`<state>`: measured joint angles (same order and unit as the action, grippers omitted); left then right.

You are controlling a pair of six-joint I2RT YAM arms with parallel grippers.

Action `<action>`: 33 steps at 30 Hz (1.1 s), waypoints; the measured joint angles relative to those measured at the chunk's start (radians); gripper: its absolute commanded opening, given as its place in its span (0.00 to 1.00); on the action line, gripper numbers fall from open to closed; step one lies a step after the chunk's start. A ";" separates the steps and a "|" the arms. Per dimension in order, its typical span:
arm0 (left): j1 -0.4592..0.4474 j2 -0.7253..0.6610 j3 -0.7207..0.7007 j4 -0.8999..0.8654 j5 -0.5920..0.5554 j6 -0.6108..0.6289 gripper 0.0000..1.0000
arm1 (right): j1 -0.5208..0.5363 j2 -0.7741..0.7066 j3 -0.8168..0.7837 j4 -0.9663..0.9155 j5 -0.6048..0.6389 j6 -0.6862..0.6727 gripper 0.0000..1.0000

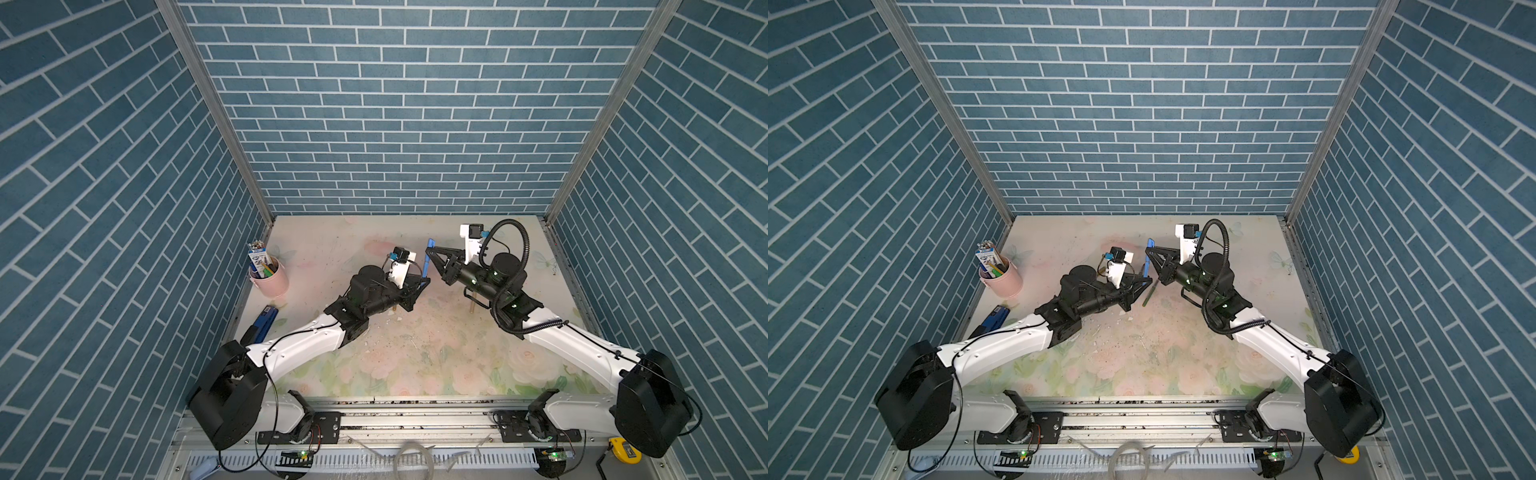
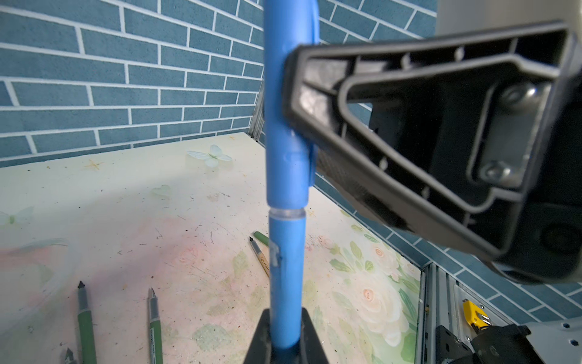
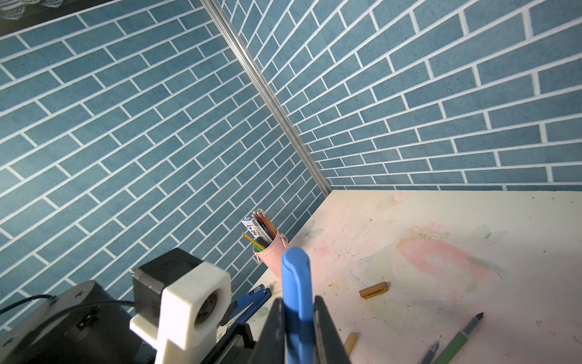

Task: Insert pens into pen caps
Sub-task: Put on the pen cap to the pen.

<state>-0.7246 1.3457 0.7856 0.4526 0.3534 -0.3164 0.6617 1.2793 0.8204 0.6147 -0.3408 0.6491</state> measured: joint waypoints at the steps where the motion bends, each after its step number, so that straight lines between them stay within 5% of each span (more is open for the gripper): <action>1: 0.001 -0.001 0.000 -0.002 0.000 0.004 0.00 | 0.001 0.000 0.001 0.000 -0.002 0.000 0.19; 19: 0.005 -0.011 0.001 -0.022 0.005 0.084 0.00 | 0.025 -0.058 0.013 -0.186 -0.050 -0.011 0.47; 33: 0.005 -0.028 0.001 -0.031 -0.001 0.132 0.00 | 0.015 -0.112 0.212 -0.540 -0.004 -0.143 0.43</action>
<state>-0.7200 1.3174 0.7868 0.4221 0.3527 -0.1841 0.6769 1.1675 1.0328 0.0746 -0.3450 0.5056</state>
